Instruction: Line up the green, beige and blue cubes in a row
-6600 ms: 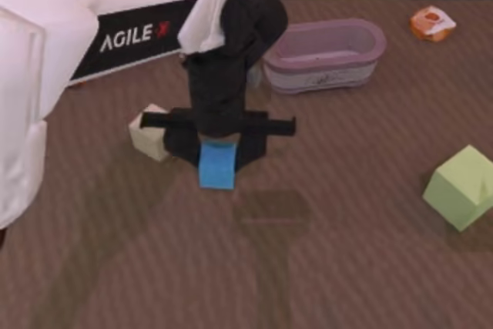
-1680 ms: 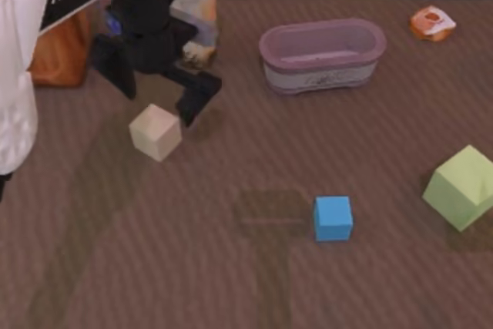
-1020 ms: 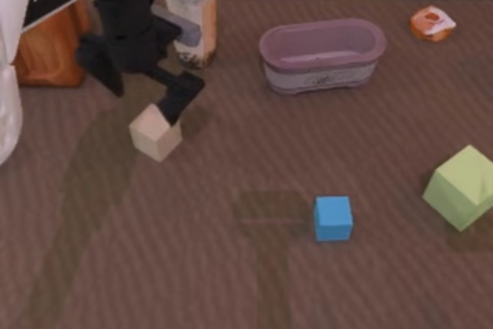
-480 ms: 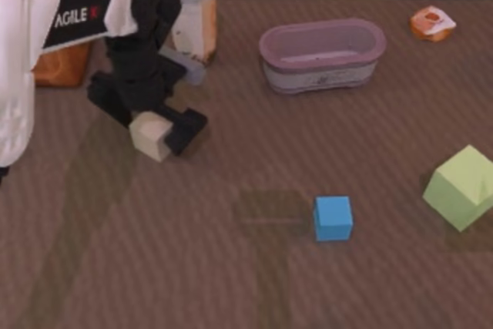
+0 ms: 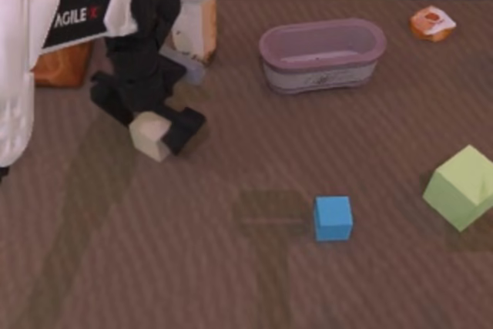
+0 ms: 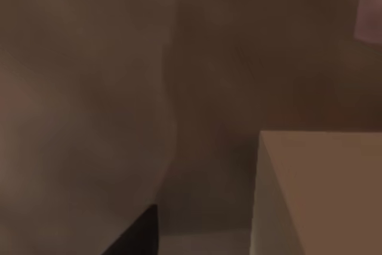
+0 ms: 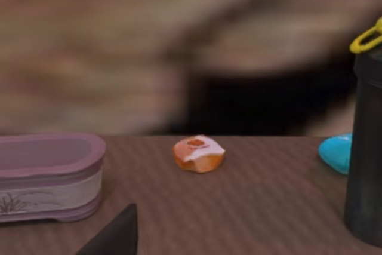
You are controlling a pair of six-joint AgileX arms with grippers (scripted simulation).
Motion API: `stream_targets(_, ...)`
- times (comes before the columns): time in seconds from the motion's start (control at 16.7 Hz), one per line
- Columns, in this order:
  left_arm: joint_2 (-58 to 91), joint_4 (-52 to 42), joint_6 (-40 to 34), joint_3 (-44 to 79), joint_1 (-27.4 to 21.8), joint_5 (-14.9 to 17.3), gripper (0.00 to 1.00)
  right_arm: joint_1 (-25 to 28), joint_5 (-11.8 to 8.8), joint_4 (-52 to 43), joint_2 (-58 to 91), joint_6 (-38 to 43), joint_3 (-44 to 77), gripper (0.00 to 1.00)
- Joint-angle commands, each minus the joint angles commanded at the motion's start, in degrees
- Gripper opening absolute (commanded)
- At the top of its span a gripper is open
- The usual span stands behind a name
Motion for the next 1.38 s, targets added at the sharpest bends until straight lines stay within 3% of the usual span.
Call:
stream_targets(0.48, 0.0, 0.0, 0.0, 0.0, 0.0, 0.0, 0.02, 0.0, 0.0, 0.0, 0.0, 0.0, 0.0, 1.00)
stream_targets(1.08, -1.4, -0.6, -0.1, 0.4, -0.2, 0.4, 0.00, 0.0, 0.0, 0.0, 0.0, 0.0, 0.0, 1.00)
stream_targets(1.38, -3.8, -9.1, 0.0, 6.3, 0.4, 0.3, 0.00, 0.0, 0.0, 0.0, 0.0, 0.0, 0.0, 1.00)
